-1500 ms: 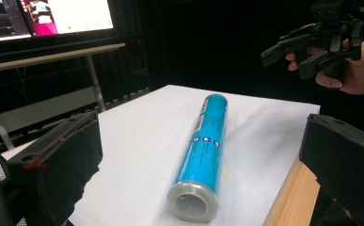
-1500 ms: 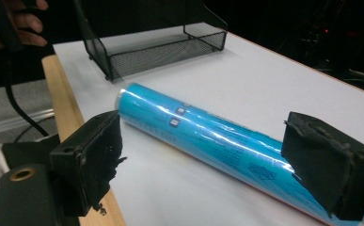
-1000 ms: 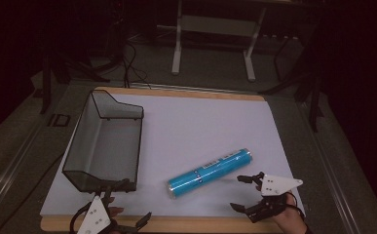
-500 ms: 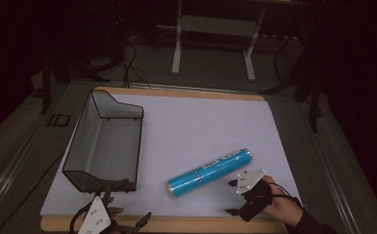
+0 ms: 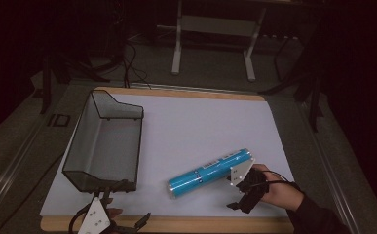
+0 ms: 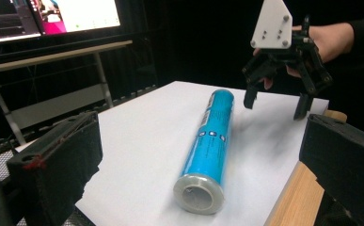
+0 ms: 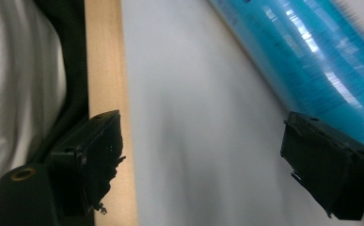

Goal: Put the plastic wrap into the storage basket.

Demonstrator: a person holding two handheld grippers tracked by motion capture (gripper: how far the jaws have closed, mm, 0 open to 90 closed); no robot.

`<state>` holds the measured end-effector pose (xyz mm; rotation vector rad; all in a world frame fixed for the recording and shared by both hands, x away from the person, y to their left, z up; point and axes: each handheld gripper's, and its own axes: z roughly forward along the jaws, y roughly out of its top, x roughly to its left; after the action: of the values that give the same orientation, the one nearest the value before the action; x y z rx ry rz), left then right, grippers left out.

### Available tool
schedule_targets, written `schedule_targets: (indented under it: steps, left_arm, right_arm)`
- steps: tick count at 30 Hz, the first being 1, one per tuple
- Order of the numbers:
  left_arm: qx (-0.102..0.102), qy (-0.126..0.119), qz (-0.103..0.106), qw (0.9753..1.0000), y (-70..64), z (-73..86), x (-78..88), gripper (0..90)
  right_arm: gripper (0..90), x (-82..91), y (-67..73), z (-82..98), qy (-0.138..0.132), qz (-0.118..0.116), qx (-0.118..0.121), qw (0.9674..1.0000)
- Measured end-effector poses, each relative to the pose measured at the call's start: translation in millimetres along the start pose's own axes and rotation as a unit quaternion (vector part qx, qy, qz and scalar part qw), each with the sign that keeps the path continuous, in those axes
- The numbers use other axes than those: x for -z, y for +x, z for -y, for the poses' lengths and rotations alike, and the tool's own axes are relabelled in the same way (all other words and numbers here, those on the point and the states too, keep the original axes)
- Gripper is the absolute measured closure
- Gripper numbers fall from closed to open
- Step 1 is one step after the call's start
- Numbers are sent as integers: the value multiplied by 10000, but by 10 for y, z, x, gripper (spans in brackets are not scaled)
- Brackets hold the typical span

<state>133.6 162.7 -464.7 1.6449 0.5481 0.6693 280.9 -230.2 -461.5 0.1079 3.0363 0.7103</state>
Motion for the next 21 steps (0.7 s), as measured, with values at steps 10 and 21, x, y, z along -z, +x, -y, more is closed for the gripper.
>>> schedule_targets:
  steps: [10,21]
  left_arm:
    - [-7,-37,-114,9999,-18,-2,37,7]
    - [121,-117,-268,9995,-47,-1,89,6]
  right_arm:
    - [116,46,-153,-186,580,1,189,9981]
    - [113,-29,-243,-409,1081,81,669,9918]
